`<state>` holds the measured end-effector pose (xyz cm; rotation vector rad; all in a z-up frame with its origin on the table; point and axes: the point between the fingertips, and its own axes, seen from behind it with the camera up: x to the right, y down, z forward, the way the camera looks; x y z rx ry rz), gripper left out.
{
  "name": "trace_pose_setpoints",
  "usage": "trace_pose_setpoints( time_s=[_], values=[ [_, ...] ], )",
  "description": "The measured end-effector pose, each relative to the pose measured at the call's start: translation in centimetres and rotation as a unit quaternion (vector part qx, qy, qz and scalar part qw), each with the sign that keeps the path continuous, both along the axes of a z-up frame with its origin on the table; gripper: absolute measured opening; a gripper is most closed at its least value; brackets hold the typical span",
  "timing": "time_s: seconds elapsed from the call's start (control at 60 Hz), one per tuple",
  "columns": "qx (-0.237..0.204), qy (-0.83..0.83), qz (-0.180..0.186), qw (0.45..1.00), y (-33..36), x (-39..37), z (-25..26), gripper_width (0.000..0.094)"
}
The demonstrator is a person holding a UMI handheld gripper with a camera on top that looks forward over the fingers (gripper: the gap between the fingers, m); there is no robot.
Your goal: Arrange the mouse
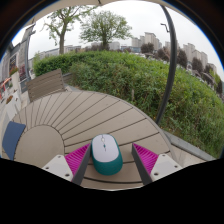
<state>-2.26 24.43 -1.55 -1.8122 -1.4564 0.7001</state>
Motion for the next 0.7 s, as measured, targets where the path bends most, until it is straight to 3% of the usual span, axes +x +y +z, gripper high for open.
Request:
trace_pose_setpoints(
  time_s=[0.133,0.167,0.183,0.2,0.267,0.367,0.467,0.7],
  values=[
    [0.006,-0.001,-0.007,1.000,0.5,-0.5,-0.2,0.0775],
    [0.010,-0.003,-0.008,1.000,0.7,-0.8,-0.3,0.0643],
    [0.010,-0.004,-0.004,1.000,0.5,-0.9,-0.3,0.0478],
    [0.013,-0.007,-0.008,1.000,0.8,-0.9,-0.3,0.0459],
    [0.023,-0.022,-0.022,0.999,1.0,0.0,0.3,0.0430],
    [0.003,-0.021,-0.029,0.999,0.1,-1.1,2.6,0.0421],
    [0.011,-0.011,-0.017,1.000,-1.4,-3.3,6.3,0.0422],
    [-0.068,0.021,0.041,0.997,-17.9,-7.7,14.3,0.0420]
  ],
)
